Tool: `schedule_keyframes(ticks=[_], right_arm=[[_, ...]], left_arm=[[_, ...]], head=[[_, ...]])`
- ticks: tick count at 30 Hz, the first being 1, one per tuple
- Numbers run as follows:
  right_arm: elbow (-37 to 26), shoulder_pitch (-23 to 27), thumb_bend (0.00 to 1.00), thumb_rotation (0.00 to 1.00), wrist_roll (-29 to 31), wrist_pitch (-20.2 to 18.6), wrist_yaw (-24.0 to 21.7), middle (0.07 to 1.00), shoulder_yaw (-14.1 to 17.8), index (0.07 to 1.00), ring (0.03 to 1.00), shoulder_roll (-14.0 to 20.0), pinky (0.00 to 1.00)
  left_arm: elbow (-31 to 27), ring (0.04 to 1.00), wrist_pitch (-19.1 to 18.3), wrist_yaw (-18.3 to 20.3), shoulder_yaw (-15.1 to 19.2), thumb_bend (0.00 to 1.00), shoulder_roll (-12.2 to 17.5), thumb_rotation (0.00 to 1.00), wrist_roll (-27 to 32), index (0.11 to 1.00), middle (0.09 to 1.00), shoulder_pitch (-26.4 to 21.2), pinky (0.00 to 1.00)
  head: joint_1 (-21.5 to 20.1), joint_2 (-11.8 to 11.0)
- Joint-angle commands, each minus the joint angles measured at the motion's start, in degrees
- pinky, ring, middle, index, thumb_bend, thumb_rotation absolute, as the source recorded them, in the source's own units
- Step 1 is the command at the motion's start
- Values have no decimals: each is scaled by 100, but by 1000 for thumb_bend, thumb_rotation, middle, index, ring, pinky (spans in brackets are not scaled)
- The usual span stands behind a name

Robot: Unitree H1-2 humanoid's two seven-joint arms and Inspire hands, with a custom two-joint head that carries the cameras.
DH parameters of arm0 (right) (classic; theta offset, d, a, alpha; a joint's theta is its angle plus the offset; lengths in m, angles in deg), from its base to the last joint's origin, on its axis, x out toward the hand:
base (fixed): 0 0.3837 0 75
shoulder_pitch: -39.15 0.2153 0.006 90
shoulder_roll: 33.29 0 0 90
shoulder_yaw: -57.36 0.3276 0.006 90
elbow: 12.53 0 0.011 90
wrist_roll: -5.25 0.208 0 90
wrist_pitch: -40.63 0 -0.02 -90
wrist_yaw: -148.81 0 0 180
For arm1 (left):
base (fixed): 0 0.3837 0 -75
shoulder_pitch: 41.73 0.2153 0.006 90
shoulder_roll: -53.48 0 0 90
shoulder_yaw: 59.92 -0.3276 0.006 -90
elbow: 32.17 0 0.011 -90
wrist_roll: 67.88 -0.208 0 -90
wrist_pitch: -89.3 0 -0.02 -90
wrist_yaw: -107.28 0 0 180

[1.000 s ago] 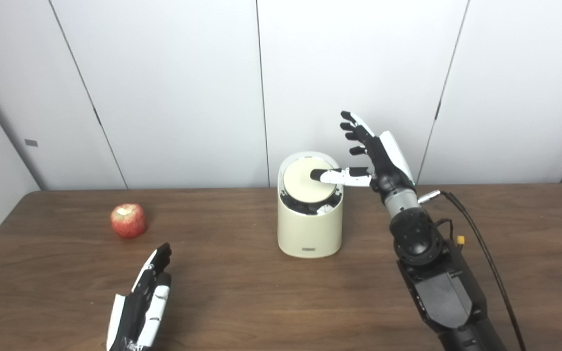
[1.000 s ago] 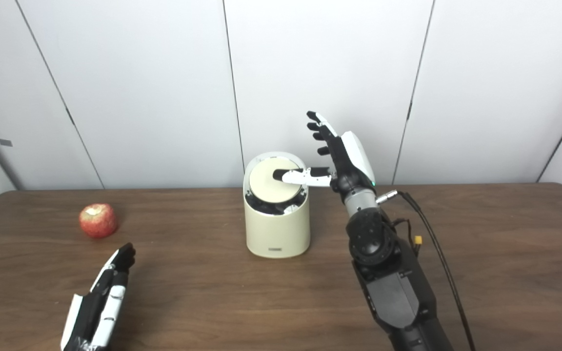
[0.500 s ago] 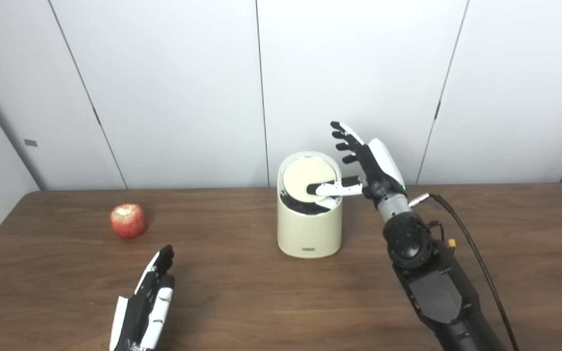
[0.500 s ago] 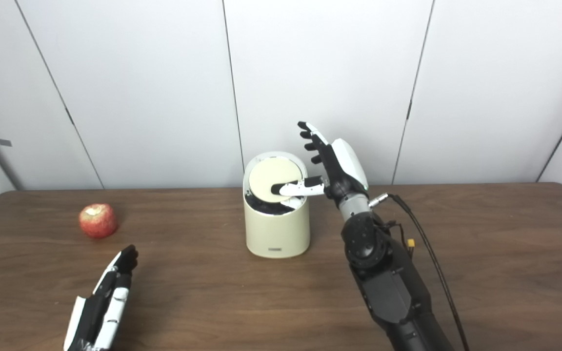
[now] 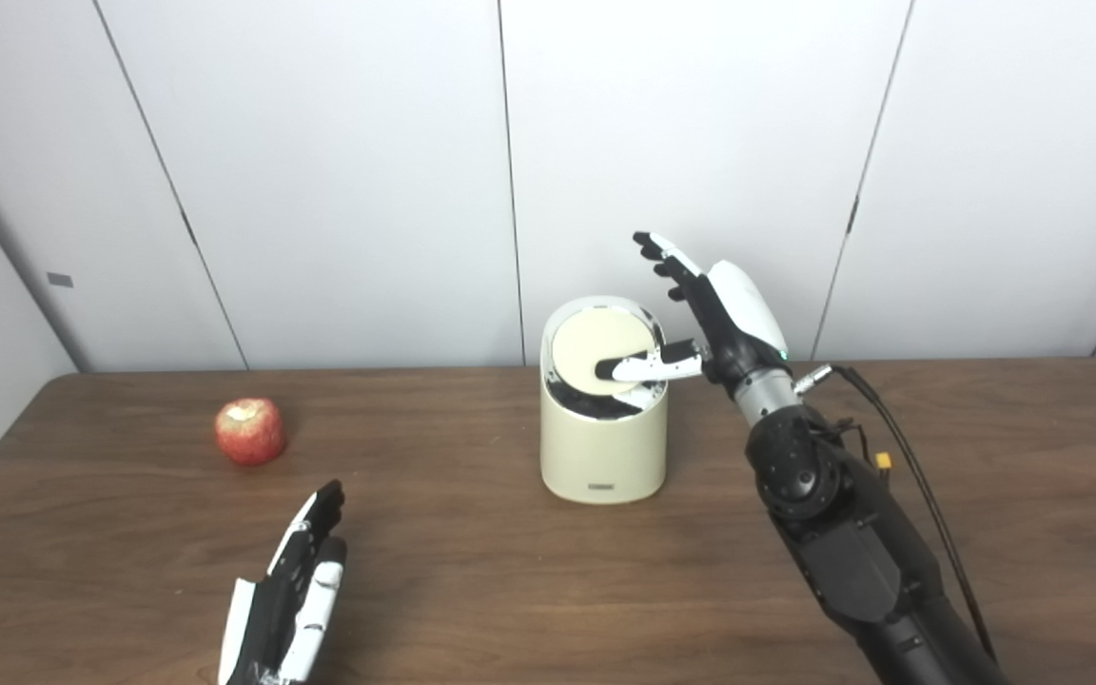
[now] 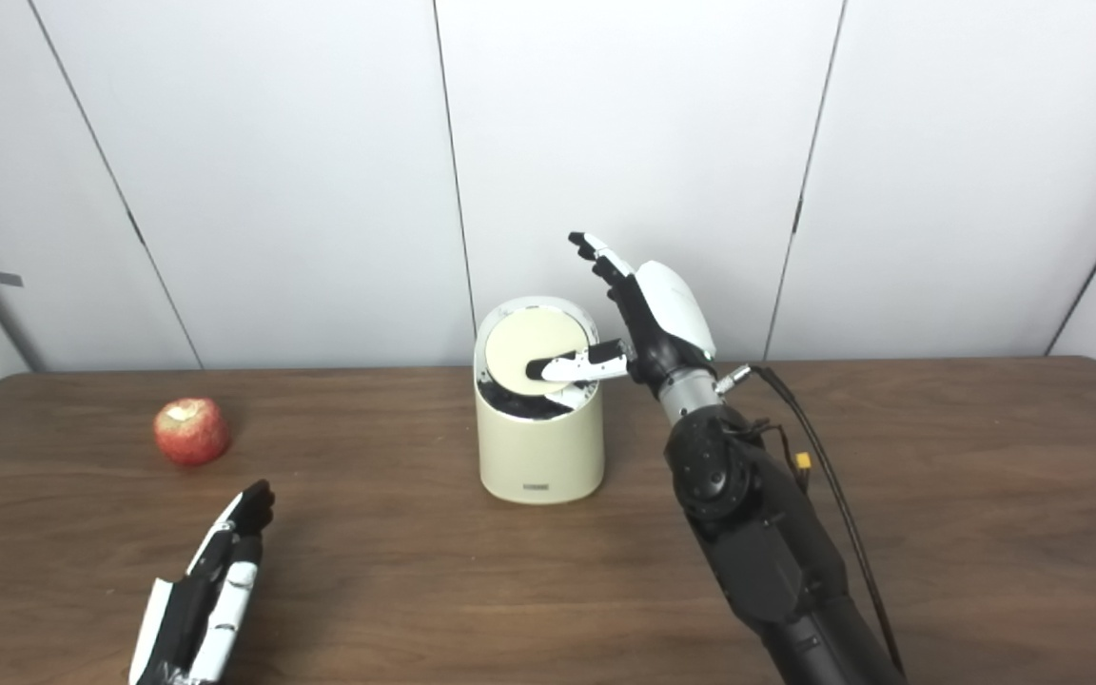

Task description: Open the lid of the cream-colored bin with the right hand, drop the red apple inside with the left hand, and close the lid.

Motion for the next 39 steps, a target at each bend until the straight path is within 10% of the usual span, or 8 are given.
schedule_keyframes(ticks=[1, 11, 17, 27, 39], right_arm=[[-73, 278, 973, 209, -350, 35, -36, 895, -137, 921, 880, 162, 800], [-7, 405, 1000, 159, -615, 144, -89, 914, -366, 928, 935, 363, 907], [-95, 302, 982, 199, 386, 124, -75, 888, 357, 897, 863, -53, 772], [-799, 38, 804, 435, 1691, -1016, -422, 887, 1462, 893, 875, -487, 796], [-1835, -995, 670, 554, 2575, -1336, -741, 936, 1847, 892, 911, -294, 814]], left_arm=[[285, 941, 10, -41, -111, 483, -192, 825, 52, 944, 934, 348, 977], [344, 937, 20, -63, -98, 504, -195, 842, -18, 941, 932, 312, 973], [332, 940, -17, -57, -89, 492, -204, 827, 14, 942, 930, 316, 968], [370, 941, 16, -38, -85, 455, -196, 777, 35, 948, 930, 296, 972], [337, 939, -21, -57, -91, 462, -195, 775, -18, 952, 937, 303, 961]], head=[[11, 7], [39, -8], [28, -34], [23, -54], [43, -17]])
